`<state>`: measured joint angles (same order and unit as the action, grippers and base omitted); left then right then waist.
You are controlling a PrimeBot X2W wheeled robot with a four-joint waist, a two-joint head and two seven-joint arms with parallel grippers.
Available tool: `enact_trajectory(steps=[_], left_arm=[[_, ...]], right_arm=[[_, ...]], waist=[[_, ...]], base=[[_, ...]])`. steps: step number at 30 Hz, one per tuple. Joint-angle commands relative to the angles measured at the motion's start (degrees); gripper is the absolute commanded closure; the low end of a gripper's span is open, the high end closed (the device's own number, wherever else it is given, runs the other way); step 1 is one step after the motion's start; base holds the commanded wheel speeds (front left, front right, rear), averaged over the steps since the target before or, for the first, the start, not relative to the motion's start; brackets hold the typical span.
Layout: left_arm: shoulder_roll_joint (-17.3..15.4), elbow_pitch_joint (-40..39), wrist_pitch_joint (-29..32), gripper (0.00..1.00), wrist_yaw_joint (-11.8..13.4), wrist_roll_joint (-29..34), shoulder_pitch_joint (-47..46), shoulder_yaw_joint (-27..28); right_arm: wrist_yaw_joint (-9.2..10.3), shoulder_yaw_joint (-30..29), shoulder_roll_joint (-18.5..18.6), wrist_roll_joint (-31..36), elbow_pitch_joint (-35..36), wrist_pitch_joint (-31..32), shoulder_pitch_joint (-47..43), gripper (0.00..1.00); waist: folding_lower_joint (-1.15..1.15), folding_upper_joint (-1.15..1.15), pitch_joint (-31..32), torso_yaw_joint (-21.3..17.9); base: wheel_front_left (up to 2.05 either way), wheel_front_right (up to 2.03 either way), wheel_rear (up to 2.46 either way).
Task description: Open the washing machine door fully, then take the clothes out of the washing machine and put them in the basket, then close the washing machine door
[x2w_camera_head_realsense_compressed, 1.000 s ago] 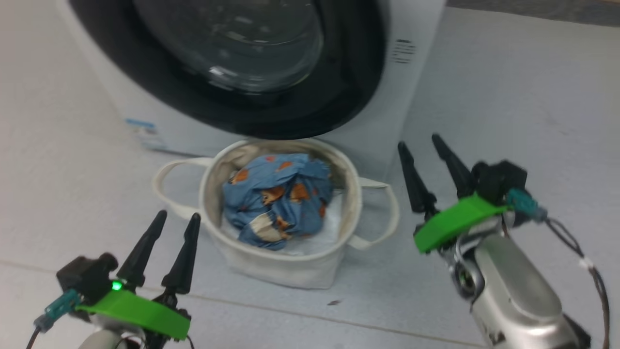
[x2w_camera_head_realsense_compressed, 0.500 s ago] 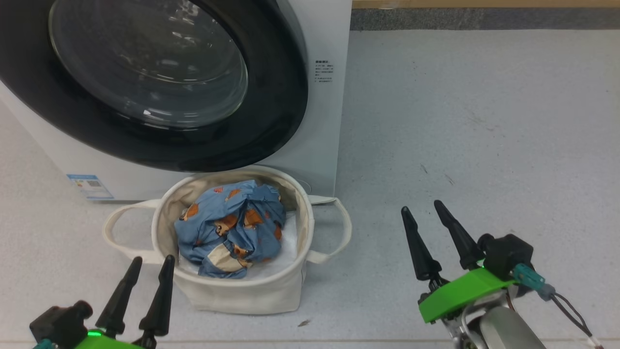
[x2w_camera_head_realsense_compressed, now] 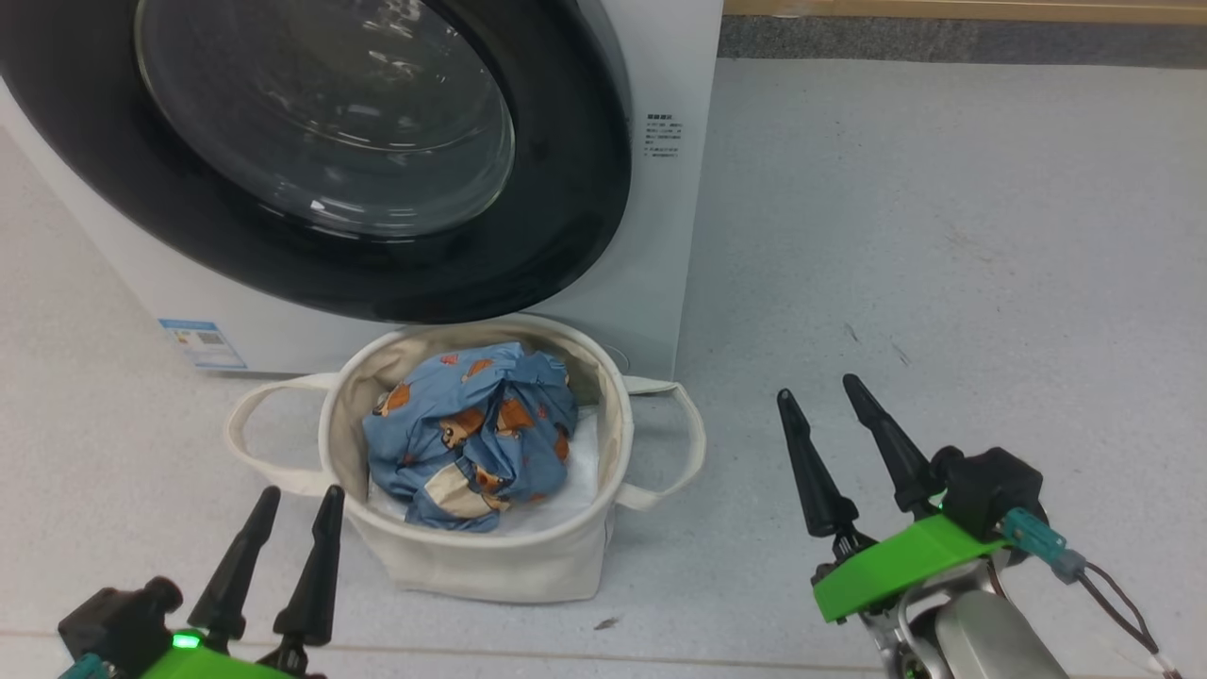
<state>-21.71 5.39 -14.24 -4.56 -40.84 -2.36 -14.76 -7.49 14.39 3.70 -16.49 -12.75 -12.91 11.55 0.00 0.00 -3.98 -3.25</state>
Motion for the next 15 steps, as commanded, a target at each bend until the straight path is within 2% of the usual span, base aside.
enact_trajectory(steps=[1, 15], left_arm=[[-0.9, -1.5, -0.7, 0.00, -0.2, 0.5, -2.9, 2.2], [-1.0, -1.4, -0.7, 0.00, -0.7, 0.8, -3.4, 1.7]], right_arm=[[0.00, 1.1, -0.8, 0.6, 2.2, 0.1, 0.5, 0.00], [0.00, 1.3, -0.8, 1.0, 3.1, 1.2, -0.2, 0.00]], waist=[[0.00, 0.00, 0.0, 0.1], [0.00, 0.00, -0.2, 0.8]], base=[[0.00, 0.00, 0.00], [0.00, 0.00, 0.00]])
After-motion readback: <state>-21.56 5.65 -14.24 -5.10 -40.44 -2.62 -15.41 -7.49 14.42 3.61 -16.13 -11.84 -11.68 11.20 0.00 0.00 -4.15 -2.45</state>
